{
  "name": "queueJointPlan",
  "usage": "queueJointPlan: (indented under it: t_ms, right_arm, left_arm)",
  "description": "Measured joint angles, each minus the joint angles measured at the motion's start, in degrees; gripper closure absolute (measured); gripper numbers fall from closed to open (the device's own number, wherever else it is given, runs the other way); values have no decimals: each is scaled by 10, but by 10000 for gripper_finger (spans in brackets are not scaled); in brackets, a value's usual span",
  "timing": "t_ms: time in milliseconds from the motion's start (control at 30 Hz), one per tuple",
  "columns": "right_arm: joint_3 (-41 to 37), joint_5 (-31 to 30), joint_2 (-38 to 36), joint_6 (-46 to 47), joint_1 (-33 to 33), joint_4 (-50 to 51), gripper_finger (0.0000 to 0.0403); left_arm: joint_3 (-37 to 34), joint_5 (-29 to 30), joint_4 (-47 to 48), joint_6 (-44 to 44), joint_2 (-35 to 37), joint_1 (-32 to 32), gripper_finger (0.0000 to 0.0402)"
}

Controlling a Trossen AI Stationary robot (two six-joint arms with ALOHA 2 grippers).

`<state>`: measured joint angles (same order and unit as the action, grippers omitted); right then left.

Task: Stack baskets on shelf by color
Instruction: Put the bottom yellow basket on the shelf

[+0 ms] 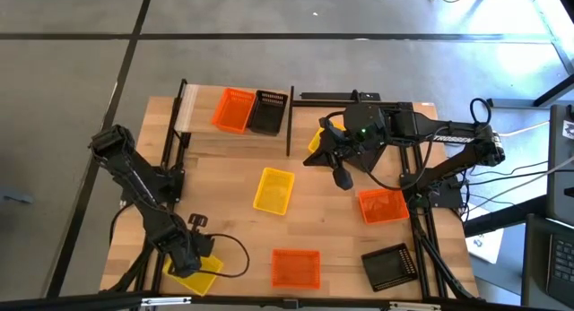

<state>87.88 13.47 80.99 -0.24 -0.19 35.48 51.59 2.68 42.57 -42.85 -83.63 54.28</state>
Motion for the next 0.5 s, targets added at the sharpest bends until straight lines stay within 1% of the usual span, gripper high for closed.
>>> queueJointPlan:
  t_ms: [167, 300, 500]
  right_arm:
    - [0, 0, 0, 0, 0, 0, 402]
    - [0, -17, 0, 0, 0, 0, 402]
    - [0, -19, 0, 0, 0, 0, 402]
  left_arm:
    - [3, -20, -3, -4, 0, 0, 343]
    - [24, -20, 16, -2, 1, 0, 343]
    - [32, -24, 14, -1, 1, 1, 343]
